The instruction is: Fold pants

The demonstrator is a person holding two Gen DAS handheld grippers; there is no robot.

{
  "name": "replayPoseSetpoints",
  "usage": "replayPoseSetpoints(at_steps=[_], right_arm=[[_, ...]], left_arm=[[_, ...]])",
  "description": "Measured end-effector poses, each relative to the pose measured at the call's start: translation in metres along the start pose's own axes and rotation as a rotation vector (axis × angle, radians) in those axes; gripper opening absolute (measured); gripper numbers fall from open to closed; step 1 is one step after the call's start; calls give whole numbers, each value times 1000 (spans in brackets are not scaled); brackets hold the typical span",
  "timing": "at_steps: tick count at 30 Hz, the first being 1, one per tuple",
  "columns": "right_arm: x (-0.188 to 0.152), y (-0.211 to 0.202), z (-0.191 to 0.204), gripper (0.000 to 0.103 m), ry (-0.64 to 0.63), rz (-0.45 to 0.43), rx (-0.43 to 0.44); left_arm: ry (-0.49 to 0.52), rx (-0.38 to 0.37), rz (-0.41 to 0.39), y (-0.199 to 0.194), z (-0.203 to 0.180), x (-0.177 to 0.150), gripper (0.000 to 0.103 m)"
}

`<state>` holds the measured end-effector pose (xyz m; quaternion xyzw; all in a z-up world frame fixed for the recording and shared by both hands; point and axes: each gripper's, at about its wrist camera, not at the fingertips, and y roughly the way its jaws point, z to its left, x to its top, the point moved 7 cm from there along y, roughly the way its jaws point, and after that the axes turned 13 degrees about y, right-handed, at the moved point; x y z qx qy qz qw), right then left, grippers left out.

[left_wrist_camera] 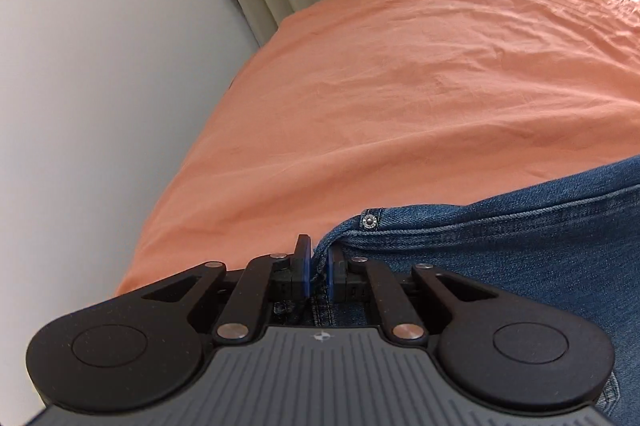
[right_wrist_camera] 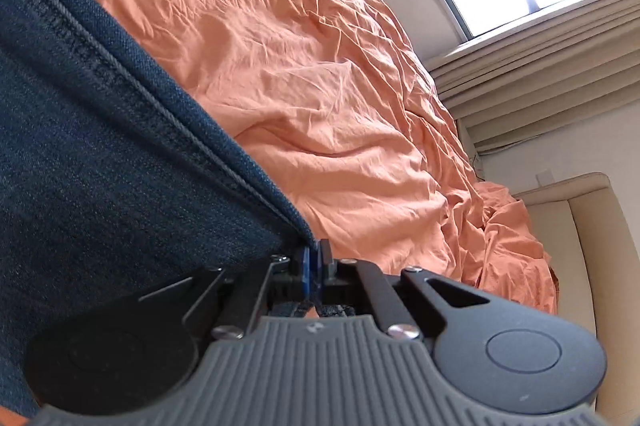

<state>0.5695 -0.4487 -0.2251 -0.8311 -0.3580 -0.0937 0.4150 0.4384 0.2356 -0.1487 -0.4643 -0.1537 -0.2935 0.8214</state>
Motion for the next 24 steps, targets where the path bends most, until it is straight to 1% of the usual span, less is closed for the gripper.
replayPoseSetpoints(at_steps=[2, 4, 5, 6, 8, 9, 10, 11, 12, 13, 15, 17, 19, 21, 23, 24], right_arm=[[1, 10, 8, 0, -5, 12, 0], [1, 18, 13, 0, -5, 21, -1], [0, 22, 16, 0, -2, 28, 1], [0, 26, 17, 0, 8, 37, 5], [-2, 30, 19, 0, 28, 61, 33], [-3, 31, 19, 3, 38, 69, 40], [-2, 30, 18, 15, 48, 64, 42], [-1, 27, 16, 26, 57, 57, 33], [1, 23, 12, 55, 72, 51, 16], [3, 18, 9, 66, 88, 39, 11], [7, 1, 3, 66, 145, 36, 41], [10, -23, 2, 66, 211, 34, 85], [11, -51, 8, 66, 285, 27, 161], [8, -83, 21, 66, 377, 34, 253], [3, -115, 41, 66, 463, 24, 366], [1, -130, 51, 66, 498, 16, 410]], left_arm=[[13, -9, 26, 12, -5, -2, 9], [15, -10, 32, 19, -9, -4, 9], [11, -18, 41, 23, -10, -4, 11], [7, -20, 51, 25, -10, -5, 18], [17, -21, 61, 28, -11, -5, 19], [40, -22, 74, 29, -13, -5, 27], [70, -12, 84, 29, -15, -5, 34], [100, 4, 87, 28, -16, -4, 65], [117, 14, 84, 26, -17, -2, 92], [120, 1, 54, 21, -16, 1, 93], [103, -10, 27, 9, -11, 8, 93], [57, -16, -8, -10, -1, 11, 93], [1, -58, -19, -29, 8, 8, 93], [-53, -95, -19, -47, 19, -3, 92], [-133, -129, -26, -64, 32, -19, 91], [-187, -159, -25, -71, 41, -30, 91]])
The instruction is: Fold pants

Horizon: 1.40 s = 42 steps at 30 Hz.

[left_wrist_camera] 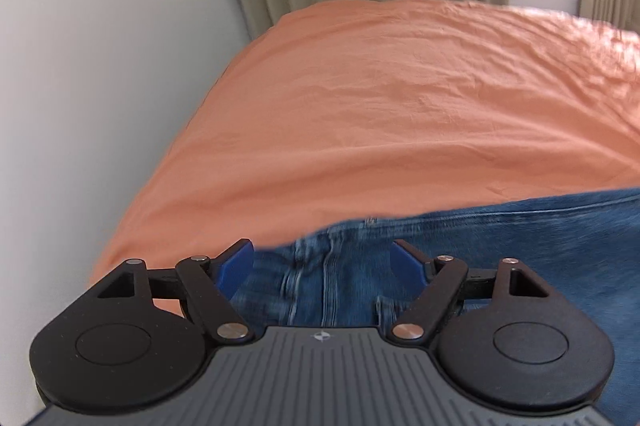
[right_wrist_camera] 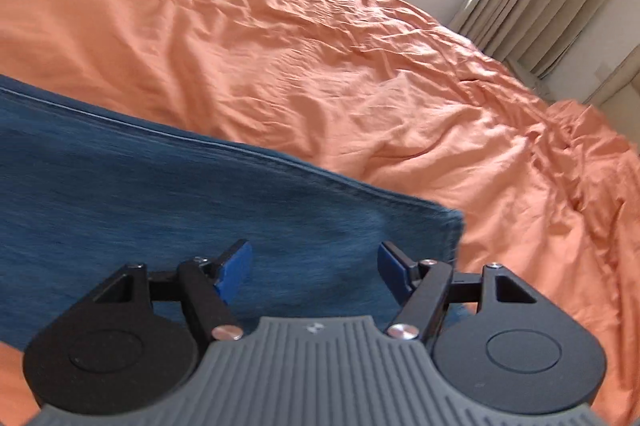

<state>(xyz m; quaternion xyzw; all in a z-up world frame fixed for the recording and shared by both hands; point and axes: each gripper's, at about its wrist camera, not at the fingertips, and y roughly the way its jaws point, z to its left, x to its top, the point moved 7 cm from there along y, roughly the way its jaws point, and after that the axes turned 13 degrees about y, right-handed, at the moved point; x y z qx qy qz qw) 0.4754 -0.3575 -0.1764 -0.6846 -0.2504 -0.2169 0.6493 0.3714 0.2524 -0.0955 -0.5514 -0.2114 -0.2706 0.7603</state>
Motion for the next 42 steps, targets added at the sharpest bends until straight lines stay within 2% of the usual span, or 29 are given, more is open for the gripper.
replayPoseSetpoints(at_steps=[6, 11, 13, 15, 17, 18, 19, 21, 22, 24, 27, 29, 31, 35, 38, 40, 41, 42], right_arm=[[-58, -43, 88, 66, 118, -23, 219], [-99, -52, 150, 65, 221, 10, 331], [-109, -53, 164, 65, 263, 21, 339], [-114, -55, 171, 64, 278, 32, 331], [-114, -61, 172, 64, 273, 26, 310], [-114, -65, 169, 64, 269, 18, 297], [-114, -68, 167, 64, 267, 12, 282], [-111, -74, 152, 64, 280, 4, 244], [-111, -76, 147, 64, 289, 2, 230], [-110, -81, 134, 64, 306, -3, 199], [-112, -87, 112, 64, 318, -12, 151], [-114, -90, 97, 64, 337, -9, 124], [-116, -93, 81, 63, 370, -5, 112], [-119, -97, 41, 63, 462, -7, 100], [-123, -103, 7, 62, 550, -26, 101], [-125, -104, -19, 61, 625, -37, 110], [-127, -104, -34, 61, 672, -45, 118], [-128, -103, -47, 60, 712, -50, 127]], left_arm=[[-342, -128, -18, -30, 57, -81, 90], [-739, -291, -48, -6, 76, -157, 90], [-889, -358, -70, 12, 76, -178, 89], [-1009, -379, -118, 31, 76, -190, 87], [-1083, -406, -166, 46, 77, -193, 84], [-1109, -407, -183, 54, 78, -192, 77], [-1125, -406, -188, 61, 78, -190, 74], [-1121, -383, -166, 69, 80, -183, 49], [-1089, -350, -155, 68, 81, -177, 41], [-1014, -293, -162, 55, 87, -159, 18], [-927, -261, -204, 27, 98, -138, 17], [-818, -204, -203, 20, 96, -125, 17], [-742, -144, -162, 31, 91, -126, 17], [-709, -86, -49, 71, 83, -149, 17], [-668, -50, -34, 73, 75, -143, 19], [-615, -17, -22, 67, 71, -133, 25], [-582, 8, -17, 59, 72, -131, 33], [-552, 26, -18, 50, 72, -128, 37]])
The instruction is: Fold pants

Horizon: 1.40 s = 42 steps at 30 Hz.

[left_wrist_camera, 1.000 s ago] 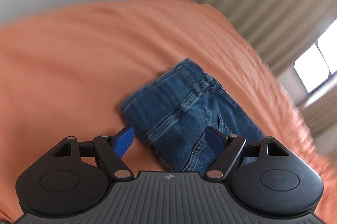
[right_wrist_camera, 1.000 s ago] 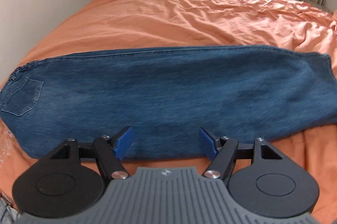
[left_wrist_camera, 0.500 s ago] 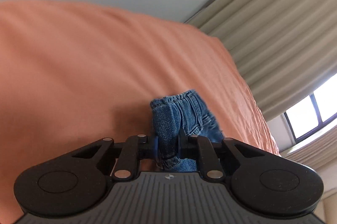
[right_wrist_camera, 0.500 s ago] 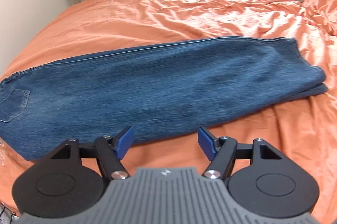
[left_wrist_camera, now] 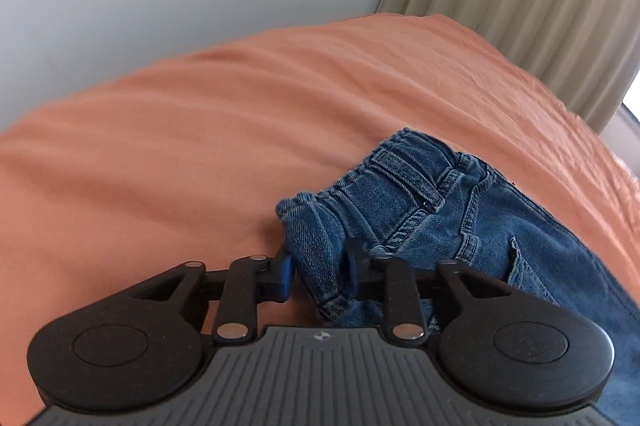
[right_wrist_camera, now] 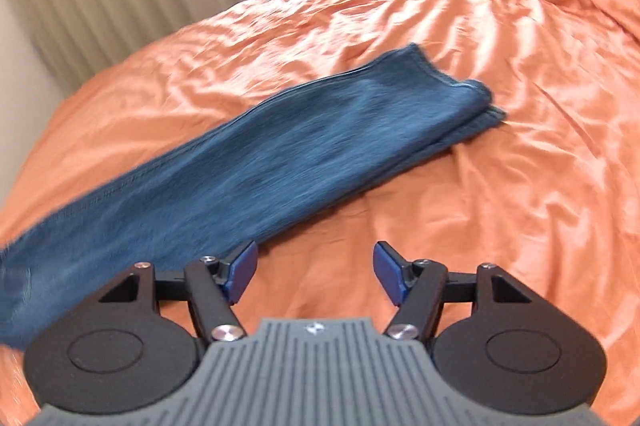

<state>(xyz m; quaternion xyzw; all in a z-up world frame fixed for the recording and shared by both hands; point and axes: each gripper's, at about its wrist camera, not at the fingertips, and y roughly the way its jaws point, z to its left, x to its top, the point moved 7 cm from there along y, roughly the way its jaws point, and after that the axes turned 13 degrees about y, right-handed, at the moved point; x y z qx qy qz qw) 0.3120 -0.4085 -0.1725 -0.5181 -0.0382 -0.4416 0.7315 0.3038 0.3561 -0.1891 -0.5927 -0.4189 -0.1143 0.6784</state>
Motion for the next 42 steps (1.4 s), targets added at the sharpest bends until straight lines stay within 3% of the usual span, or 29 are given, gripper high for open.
replayPoseSetpoints(at_steps=[3, 5, 7, 10, 14, 21, 24, 25, 26, 28, 32, 39, 41, 42], right_arm=[[23, -2, -31, 59, 128, -14, 37], [39, -2, -51, 60, 212, -26, 67], [56, 3, -68, 57, 276, -36, 85], [84, 18, -92, 49, 353, -45, 101], [116, 45, -118, 46, 465, -47, 162], [150, 108, -146, 36, 561, -23, 205], [156, 131, -154, 25, 565, 3, 198], [157, 135, -157, 10, 567, 8, 199], [158, 135, -158, 4, 562, 11, 210], [161, 127, -156, 1, 516, -11, 218], [161, 124, -158, 0, 444, -39, 192], [147, 130, -174, 1, 508, -33, 190], [147, 121, -172, 13, 493, -31, 214], [146, 118, -170, 29, 483, -15, 239]], left_arm=[[110, 57, -57, -28, -10, 11, 54], [189, 125, -97, -46, -20, 21, 55], [222, 135, -127, -60, -31, 28, 55], [262, 68, -132, -72, -72, 41, 55], [338, -80, -100, -71, -147, 43, 49], [511, -228, -49, -49, -292, 22, 46], [570, -280, -31, -42, -338, 11, 45], [582, -300, -24, -40, -352, 7, 45], [592, -320, -17, -39, -364, 3, 45], [622, -363, -3, -31, -390, -4, 43], [713, -475, 24, -30, -444, -30, 36], [831, -605, 44, -29, -530, -74, 34], [843, -628, 38, -30, -545, -79, 35], [848, -641, 36, -29, -555, -81, 35]])
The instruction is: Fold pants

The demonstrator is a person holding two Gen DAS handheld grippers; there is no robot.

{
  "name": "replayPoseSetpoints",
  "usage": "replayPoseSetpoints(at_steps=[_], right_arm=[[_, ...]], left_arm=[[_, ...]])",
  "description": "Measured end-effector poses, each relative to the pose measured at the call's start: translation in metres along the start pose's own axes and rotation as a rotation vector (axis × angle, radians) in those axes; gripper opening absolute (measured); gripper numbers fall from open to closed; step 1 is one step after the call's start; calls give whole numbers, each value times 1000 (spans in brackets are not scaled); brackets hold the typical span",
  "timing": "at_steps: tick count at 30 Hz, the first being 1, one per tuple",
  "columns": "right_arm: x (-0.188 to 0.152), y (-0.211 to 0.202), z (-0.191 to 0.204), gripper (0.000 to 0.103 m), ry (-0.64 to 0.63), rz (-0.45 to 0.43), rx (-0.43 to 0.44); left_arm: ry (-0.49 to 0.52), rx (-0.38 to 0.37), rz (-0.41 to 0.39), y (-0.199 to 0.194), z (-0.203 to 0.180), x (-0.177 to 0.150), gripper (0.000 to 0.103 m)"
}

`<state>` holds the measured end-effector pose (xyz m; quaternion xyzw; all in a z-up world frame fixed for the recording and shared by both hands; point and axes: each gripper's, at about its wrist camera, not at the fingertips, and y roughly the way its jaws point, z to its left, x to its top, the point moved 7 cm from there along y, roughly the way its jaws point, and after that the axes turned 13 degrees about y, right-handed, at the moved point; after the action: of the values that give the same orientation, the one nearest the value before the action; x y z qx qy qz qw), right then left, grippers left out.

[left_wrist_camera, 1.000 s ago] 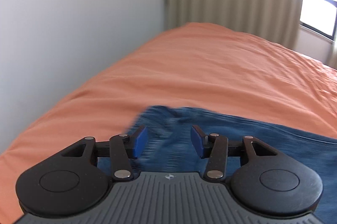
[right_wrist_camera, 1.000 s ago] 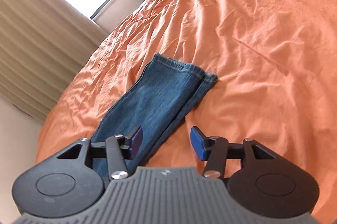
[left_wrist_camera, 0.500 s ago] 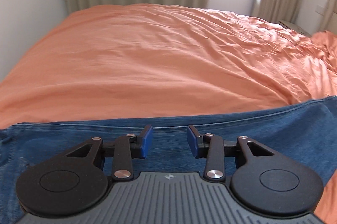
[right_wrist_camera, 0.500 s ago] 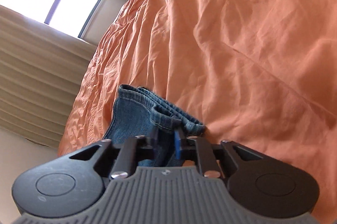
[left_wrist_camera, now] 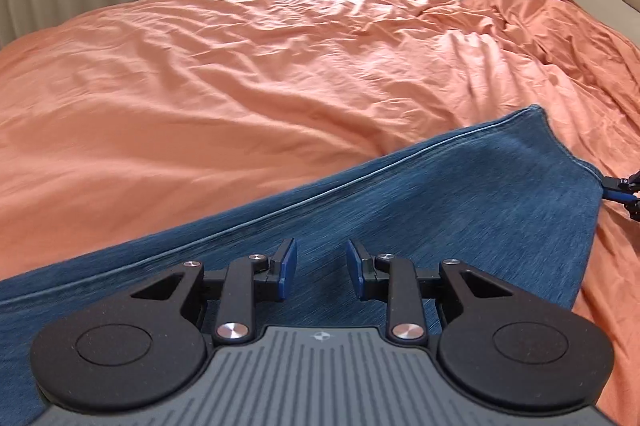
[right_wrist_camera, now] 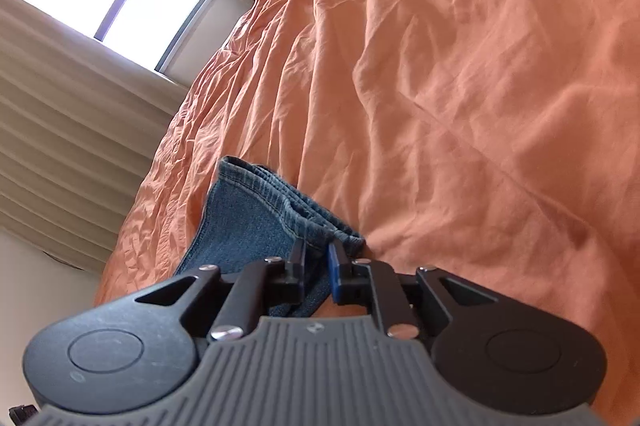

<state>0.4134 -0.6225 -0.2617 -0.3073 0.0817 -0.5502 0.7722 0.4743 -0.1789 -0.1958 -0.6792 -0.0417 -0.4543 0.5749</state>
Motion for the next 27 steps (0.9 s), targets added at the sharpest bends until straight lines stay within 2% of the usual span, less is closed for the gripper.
replayPoseSetpoints(at_steps=[1, 2, 6, 11, 16, 20, 23, 25, 26, 27], right_arm=[[-3, -2, 1, 48, 1, 21, 22], [-8, -4, 1, 51, 9, 50, 47], [-20, 9, -19, 50, 107, 118, 67], [-12, 27, -31, 37, 209, 97, 132], [-3, 39, -37, 7, 253, 83, 153], [-2, 44, -32, 2, 203, 63, 132], [0, 41, -28, 2, 200, 65, 111], [0, 40, -24, 2, 180, 64, 90], [0, 39, -20, 2, 163, 61, 76], [0, 38, -17, 2, 149, 57, 66]], left_arm=[[4, -7, -4, 4, -4, 3, 35], [12, -10, -8, 9, -8, 7, 34], [17, 5, 0, 36, -13, 20, 35], [-19, 24, 30, 68, -5, 29, 34], [-57, 10, 56, 90, 1, 29, 35], [-107, 8, 59, 95, 5, 31, 35], [-81, 43, 19, 78, 0, 36, 34], [-77, 29, 3, 61, -8, 36, 34], [-67, 20, 8, 53, -14, 35, 33], [-49, 14, 23, 48, -20, 32, 28]])
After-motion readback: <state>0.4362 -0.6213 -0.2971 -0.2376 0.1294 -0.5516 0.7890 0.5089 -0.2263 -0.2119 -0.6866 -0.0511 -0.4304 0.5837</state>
